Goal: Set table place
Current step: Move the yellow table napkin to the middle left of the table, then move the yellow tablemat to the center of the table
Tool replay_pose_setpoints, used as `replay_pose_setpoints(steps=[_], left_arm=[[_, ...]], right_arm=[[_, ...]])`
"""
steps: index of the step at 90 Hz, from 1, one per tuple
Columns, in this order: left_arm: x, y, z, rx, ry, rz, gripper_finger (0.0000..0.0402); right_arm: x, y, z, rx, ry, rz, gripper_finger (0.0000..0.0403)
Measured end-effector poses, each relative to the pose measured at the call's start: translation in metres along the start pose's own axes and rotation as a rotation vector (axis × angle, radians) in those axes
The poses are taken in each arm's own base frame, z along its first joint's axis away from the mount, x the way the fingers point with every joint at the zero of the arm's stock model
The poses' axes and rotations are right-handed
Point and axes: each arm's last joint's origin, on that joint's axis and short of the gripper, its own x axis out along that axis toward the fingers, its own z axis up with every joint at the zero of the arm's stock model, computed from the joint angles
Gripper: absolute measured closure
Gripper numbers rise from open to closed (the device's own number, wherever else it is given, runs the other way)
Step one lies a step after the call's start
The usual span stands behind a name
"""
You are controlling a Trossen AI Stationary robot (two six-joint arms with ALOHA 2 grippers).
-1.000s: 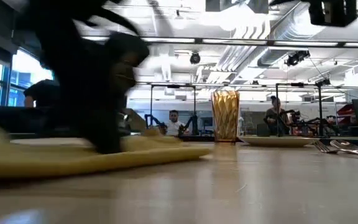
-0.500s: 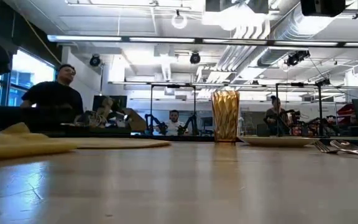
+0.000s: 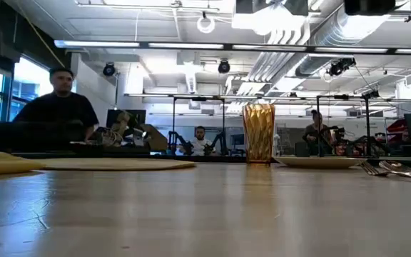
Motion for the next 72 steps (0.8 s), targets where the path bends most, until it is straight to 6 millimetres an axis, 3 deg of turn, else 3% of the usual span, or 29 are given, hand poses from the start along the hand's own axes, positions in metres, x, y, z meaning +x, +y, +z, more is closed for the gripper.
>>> replay_pose_setpoints(steps=[23, 30, 38, 46, 53, 72], left_arm=[[0.018, -0.005, -0.005, -0.010, 0.054, 0.133, 0.0401], [0.009, -0.008, 0.001, -0.022, 0.077, 0.164, 0.0401], [-0.017, -0.019, 0.016, -0.042, 0.061, 0.124, 0.0401], [-0.034, -0.035, 0.041, -0.025, -0.009, 0.064, 0.0401], [-0.035, -0.050, 0.071, 0.019, -0.033, 0.052, 0.0401], [0.013, -0.067, 0.167, 0.107, -0.059, 0.113, 0.0401]], right_arm=[[0.001, -0.010, -0.003, -0.015, 0.024, -0.089, 0.0266], [0.000, -0.012, -0.003, 0.001, 0.027, -0.106, 0.0266], [0.000, -0.013, -0.004, -0.024, 0.049, -0.116, 0.0265], [0.001, -0.014, -0.003, -0.076, 0.088, -0.107, 0.0265], [0.004, -0.015, 0.000, -0.114, 0.148, -0.095, 0.0265], [-0.005, -0.022, 0.027, -0.180, 0.303, -0.042, 0.0265]])
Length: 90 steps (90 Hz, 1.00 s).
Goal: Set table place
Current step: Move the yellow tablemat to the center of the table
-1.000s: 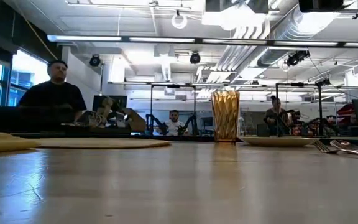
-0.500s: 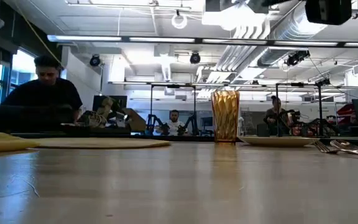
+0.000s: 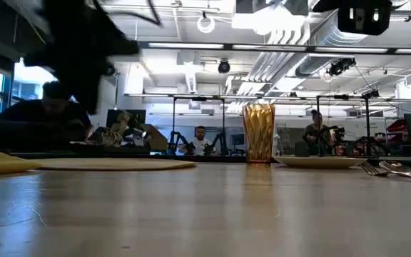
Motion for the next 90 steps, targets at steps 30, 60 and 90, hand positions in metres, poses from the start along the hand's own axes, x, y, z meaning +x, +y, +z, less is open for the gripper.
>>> replay_pose_setpoints(steps=[30, 60, 90], left_arm=[[0.103, 0.039, 0.096, -0.022, 0.082, -0.017, 0.0401], [0.126, -0.030, 0.076, 0.105, 0.141, -0.402, 0.0401], [0.063, -0.118, -0.036, 0.419, 0.149, -0.713, 0.0401]], right_arm=[[-0.097, -0.035, 0.025, -0.021, -0.141, 0.000, 0.0266], [-0.164, -0.056, 0.024, 0.023, -0.400, 0.060, 0.0266], [-0.155, -0.054, 0.028, 0.012, -0.457, -0.030, 0.0266]])
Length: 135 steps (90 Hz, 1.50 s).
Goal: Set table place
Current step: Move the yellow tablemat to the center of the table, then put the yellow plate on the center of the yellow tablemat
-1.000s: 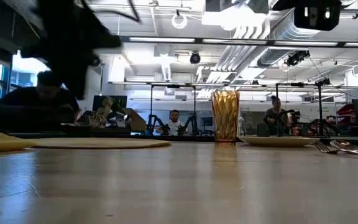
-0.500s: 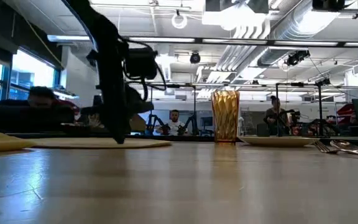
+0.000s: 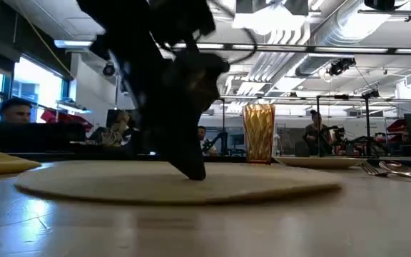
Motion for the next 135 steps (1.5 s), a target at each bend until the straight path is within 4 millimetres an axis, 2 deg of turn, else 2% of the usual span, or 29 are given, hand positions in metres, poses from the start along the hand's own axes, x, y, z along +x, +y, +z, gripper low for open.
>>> replay_pose_setpoints(steps=[8, 18, 31, 45, 56, 63, 69, 81, 91, 100, 118, 127, 135], left_arm=[[-0.013, -0.025, -0.004, 0.032, -0.058, 0.029, 0.0401], [-0.032, -0.040, -0.003, 0.063, -0.109, 0.131, 0.0401], [-0.037, -0.035, -0.008, 0.082, -0.107, 0.220, 0.0401], [-0.014, -0.007, -0.013, 0.087, -0.066, 0.275, 0.0401], [-0.011, 0.003, 0.001, 0.104, -0.096, 0.211, 0.0401], [-0.015, 0.010, 0.011, 0.108, -0.086, 0.213, 0.0401], [-0.026, 0.009, 0.021, 0.114, -0.110, 0.194, 0.0401], [-0.060, -0.003, 0.043, 0.132, -0.205, 0.113, 0.0401], [-0.089, -0.007, 0.055, 0.145, -0.273, 0.098, 0.0401], [-0.122, -0.009, 0.066, 0.130, -0.360, 0.087, 0.0401], [-0.169, -0.001, 0.078, 0.085, -0.468, 0.056, 0.0401], [-0.186, 0.005, 0.083, 0.046, -0.516, 0.058, 0.0401], [-0.197, 0.010, 0.085, 0.018, -0.543, 0.055, 0.0402]], right_arm=[[0.009, 0.003, -0.003, -0.004, 0.018, -0.025, 0.0266], [0.020, 0.005, -0.008, 0.021, 0.039, -0.064, 0.0266], [0.032, 0.005, -0.009, 0.085, 0.052, -0.111, 0.0266], [0.041, 0.005, -0.010, 0.138, 0.048, -0.147, 0.0266], [0.045, -0.003, -0.012, 0.197, 0.033, -0.254, 0.0266], [0.045, -0.012, -0.010, 0.241, 0.040, -0.325, 0.0266], [0.041, -0.020, -0.006, 0.252, 0.070, -0.397, 0.0266], [0.026, -0.038, 0.017, 0.231, 0.151, -0.553, 0.0266], [0.018, -0.064, 0.039, 0.188, 0.247, -0.639, 0.0266], [0.021, -0.098, 0.059, 0.160, 0.310, -0.673, 0.0266], [0.040, -0.190, 0.096, 0.245, 0.421, -0.581, 0.0264], [0.047, -0.239, 0.102, 0.294, 0.480, -0.589, 0.0255], [0.056, -0.273, 0.104, 0.315, 0.503, -0.606, 0.0238]])
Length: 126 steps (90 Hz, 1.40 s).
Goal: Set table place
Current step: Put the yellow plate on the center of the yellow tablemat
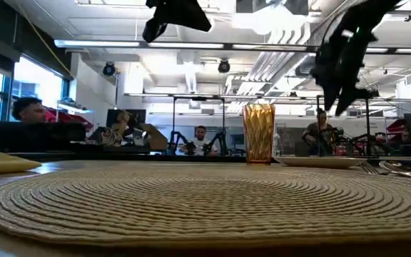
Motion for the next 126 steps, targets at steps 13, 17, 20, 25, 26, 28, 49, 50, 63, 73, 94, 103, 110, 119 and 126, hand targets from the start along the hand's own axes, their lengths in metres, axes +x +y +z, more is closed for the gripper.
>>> replay_pose_setpoints(steps=[13, 17, 20, 25, 26, 28, 49, 50, 63, 73, 94, 103, 110, 119, 126], left_arm=[[-0.005, 0.007, 0.009, -0.055, -0.041, 0.021, 0.0402], [-0.004, 0.010, 0.010, -0.070, -0.041, 0.027, 0.0402], [-0.004, 0.011, 0.011, -0.076, -0.037, 0.027, 0.0402], [-0.004, 0.012, 0.012, -0.073, -0.032, 0.018, 0.0402], [-0.004, 0.012, 0.012, -0.072, -0.032, 0.017, 0.0402], [-0.004, 0.013, 0.012, -0.070, -0.031, 0.016, 0.0402], [0.000, 0.024, 0.019, -0.073, 0.013, -0.030, 0.0402], [0.000, 0.024, 0.019, -0.073, 0.015, -0.033, 0.0401], [0.001, 0.028, 0.022, -0.083, 0.028, -0.050, 0.0401], [0.001, 0.029, 0.023, -0.085, 0.031, -0.053, 0.0401], [0.001, 0.029, 0.022, -0.094, 0.041, -0.067, 0.0401], [0.001, 0.029, 0.022, -0.097, 0.043, -0.070, 0.0401], [0.001, 0.029, 0.022, -0.105, 0.043, -0.071, 0.0401], [0.001, 0.028, 0.022, -0.111, 0.043, -0.072, 0.0401], [0.001, 0.028, 0.022, -0.110, 0.043, -0.073, 0.0401]], right_arm=[[0.029, -0.017, 0.025, 0.010, -0.022, -0.002, 0.0191], [0.036, -0.023, 0.030, 0.022, -0.012, -0.015, 0.0176], [0.042, -0.027, 0.033, 0.030, 0.004, -0.025, 0.0166], [0.051, -0.035, 0.037, 0.037, 0.038, -0.049, 0.0156], [0.053, -0.036, 0.038, 0.039, 0.045, -0.052, 0.0155], [0.057, -0.039, 0.040, 0.040, 0.058, -0.058, 0.0154], [0.083, -0.052, 0.046, -0.003, 0.120, -0.045, 0.0176], [0.084, -0.052, 0.046, -0.006, 0.123, -0.042, 0.0178], [0.095, -0.056, 0.046, -0.055, 0.161, -0.030, 0.0204], [0.102, -0.058, 0.046, -0.054, 0.181, -0.020, 0.0220], [0.114, -0.061, 0.044, -0.072, 0.242, 0.017, 0.0244], [0.117, -0.062, 0.043, -0.089, 0.259, 0.031, 0.0253], [0.118, -0.062, 0.043, -0.097, 0.263, 0.041, 0.0259], [0.118, -0.062, 0.042, -0.114, 0.262, 0.066, 0.0268], [0.119, -0.061, 0.041, -0.121, 0.265, 0.084, 0.0276]])
